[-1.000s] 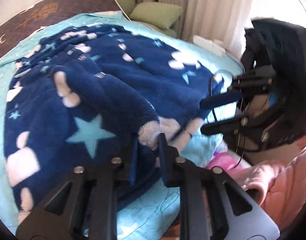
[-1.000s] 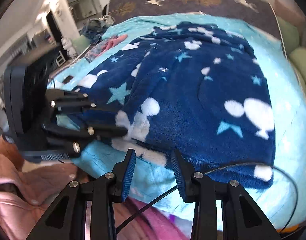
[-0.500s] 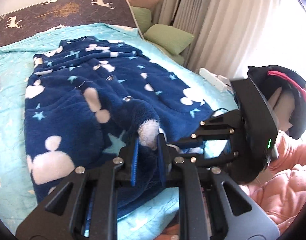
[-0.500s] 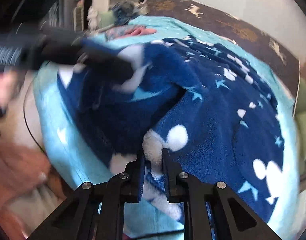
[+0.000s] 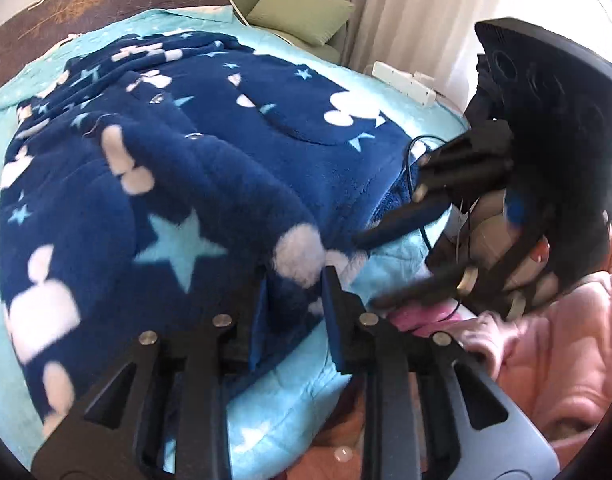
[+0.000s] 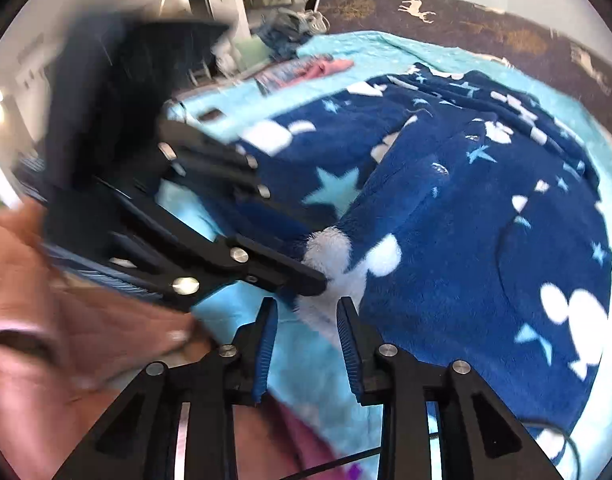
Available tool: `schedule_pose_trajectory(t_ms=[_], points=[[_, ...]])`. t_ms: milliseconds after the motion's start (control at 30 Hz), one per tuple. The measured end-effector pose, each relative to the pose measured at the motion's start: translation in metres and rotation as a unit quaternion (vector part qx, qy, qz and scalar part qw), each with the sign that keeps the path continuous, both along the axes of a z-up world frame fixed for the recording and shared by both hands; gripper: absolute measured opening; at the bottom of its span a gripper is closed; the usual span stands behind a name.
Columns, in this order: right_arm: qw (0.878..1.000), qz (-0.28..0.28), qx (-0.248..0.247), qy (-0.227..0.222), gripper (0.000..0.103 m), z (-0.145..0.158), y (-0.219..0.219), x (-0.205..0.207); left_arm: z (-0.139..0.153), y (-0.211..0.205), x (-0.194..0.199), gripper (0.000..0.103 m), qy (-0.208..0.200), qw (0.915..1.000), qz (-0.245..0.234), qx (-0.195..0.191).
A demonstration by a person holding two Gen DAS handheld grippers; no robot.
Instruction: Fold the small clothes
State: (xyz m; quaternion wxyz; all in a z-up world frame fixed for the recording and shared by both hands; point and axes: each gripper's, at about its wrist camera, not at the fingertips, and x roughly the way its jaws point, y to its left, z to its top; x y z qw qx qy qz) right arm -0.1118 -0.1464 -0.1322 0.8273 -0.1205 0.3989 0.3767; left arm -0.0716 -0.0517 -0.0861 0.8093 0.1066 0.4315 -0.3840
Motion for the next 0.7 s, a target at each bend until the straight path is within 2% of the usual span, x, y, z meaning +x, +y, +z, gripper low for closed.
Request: schedule_pose_trajectory(t_ms=[67, 100, 167, 200, 267, 367, 433, 567, 700], points=[[0.999, -0.024, 0.022, 0.001, 0.032, 0.012, -0.019, 0.002, 0.012, 0.013, -0.007, 0.035, -0.012, 0.9998, 0.009, -0.014], [0.999, -0.039, 0.035, 0.007, 0.032, 0.017, -0.025, 0.008, 0.017, 0.019, -0.011, 0.045, -0.022, 0.9995, 0.017, -0.017], [0.994, -0.069, 0.082, 0.034, 0.032, 0.024, -0.041, 0.019, 0.024, 0.036, -0.018, 0.060, -0.055, 0.9972, 0.050, -0.006], [0.989, -0.083, 0.108, 0.051, 0.032, 0.026, -0.047, 0.030, 0.025, 0.045, -0.021, 0.062, -0.072, 0.9949, 0.070, 0.009], [0.984, -0.106, 0.127, 0.065, 0.032, 0.028, -0.047, 0.044, 0.021, 0.065, -0.025, 0.062, -0.088, 0.9883, 0.112, 0.053], [0.983, -0.117, 0.119, 0.073, 0.032, 0.026, -0.034, 0.062, 0.005, 0.095, -0.027, 0.062, -0.085, 0.9742, 0.175, 0.114], [0.983, -0.116, 0.114, 0.085, 0.032, 0.022, -0.026, 0.073, -0.004, 0.111, -0.031, 0.062, -0.084, 0.9648, 0.209, 0.136], [0.982, -0.119, 0.105, 0.103, 0.032, 0.012, -0.016, 0.090, -0.014, 0.131, -0.030, 0.060, -0.084, 0.9559, 0.248, 0.134], [0.975, -0.142, 0.110, 0.132, 0.035, 0.007, -0.017, 0.102, -0.013, 0.126, -0.024, 0.049, -0.111, 0.9531, 0.250, 0.130]])
